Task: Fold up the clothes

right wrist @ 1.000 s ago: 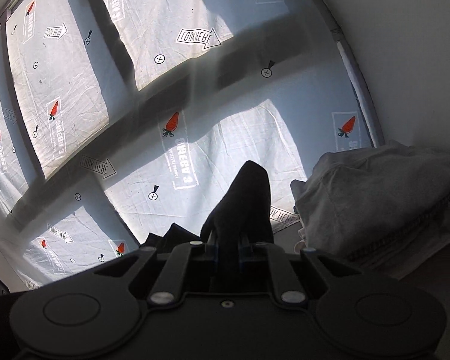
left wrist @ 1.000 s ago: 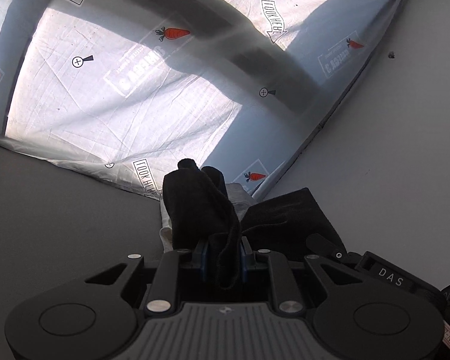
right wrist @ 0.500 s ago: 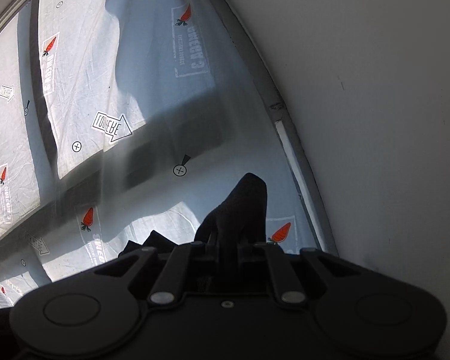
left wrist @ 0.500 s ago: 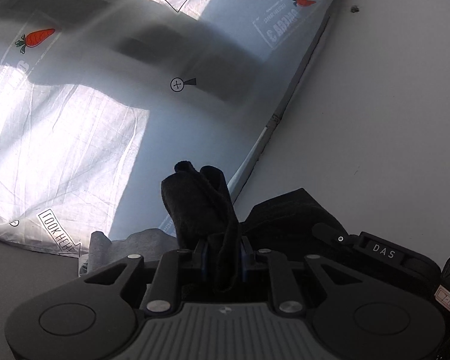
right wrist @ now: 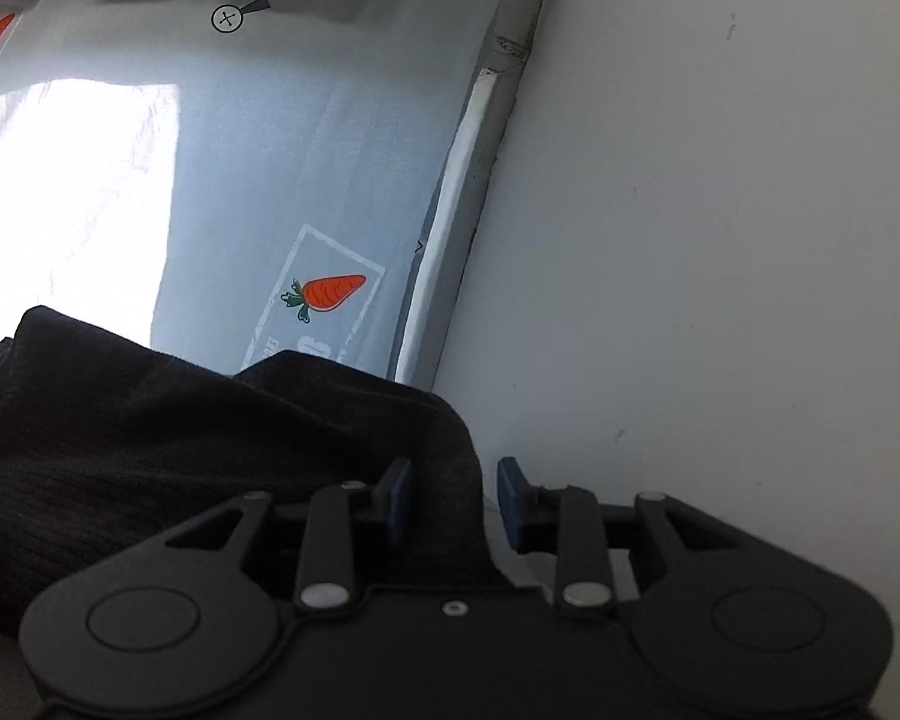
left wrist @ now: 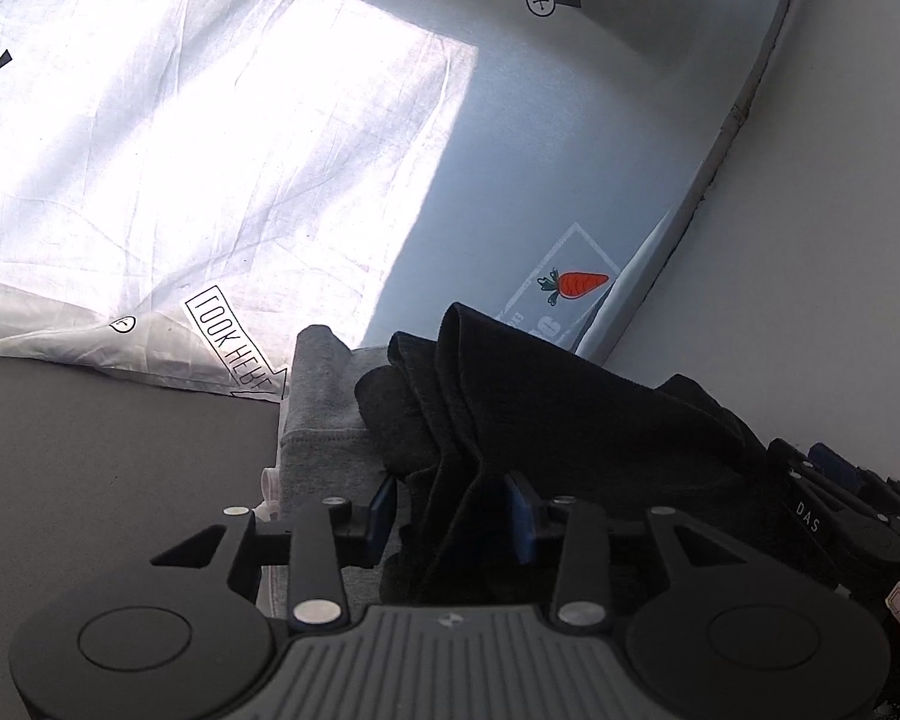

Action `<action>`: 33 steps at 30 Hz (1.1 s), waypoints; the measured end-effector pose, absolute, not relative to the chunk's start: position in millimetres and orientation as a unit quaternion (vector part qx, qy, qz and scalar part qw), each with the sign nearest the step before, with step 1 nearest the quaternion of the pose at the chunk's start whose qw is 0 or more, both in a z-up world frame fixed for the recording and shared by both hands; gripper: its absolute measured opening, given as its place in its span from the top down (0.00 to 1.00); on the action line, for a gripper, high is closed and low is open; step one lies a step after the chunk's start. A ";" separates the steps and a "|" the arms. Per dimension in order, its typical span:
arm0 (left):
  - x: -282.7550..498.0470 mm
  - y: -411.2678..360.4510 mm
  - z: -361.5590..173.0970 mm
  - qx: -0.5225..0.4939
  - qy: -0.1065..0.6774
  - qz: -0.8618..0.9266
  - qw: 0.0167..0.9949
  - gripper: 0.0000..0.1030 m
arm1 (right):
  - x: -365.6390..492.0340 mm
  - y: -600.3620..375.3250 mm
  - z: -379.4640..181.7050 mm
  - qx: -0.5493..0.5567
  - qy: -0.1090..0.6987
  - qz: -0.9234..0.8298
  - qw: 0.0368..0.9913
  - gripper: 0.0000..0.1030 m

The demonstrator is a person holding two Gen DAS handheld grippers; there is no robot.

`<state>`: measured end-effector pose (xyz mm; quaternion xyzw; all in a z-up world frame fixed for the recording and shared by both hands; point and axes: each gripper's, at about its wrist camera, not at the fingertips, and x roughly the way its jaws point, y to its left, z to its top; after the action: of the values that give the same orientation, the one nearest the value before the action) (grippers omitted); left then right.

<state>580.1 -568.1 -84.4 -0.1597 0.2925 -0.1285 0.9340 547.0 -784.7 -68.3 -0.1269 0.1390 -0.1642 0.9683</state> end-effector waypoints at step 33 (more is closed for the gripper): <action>273.8 -386.6 42.8 -0.070 0.082 0.007 0.994 0.00 | 307.7 -607.6 37.8 0.023 0.084 0.068 0.994 0.00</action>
<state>273.8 -386.6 42.8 -0.0701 0.0824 0.0068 0.9941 307.7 -607.6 37.8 0.0234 0.0839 0.0675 0.9939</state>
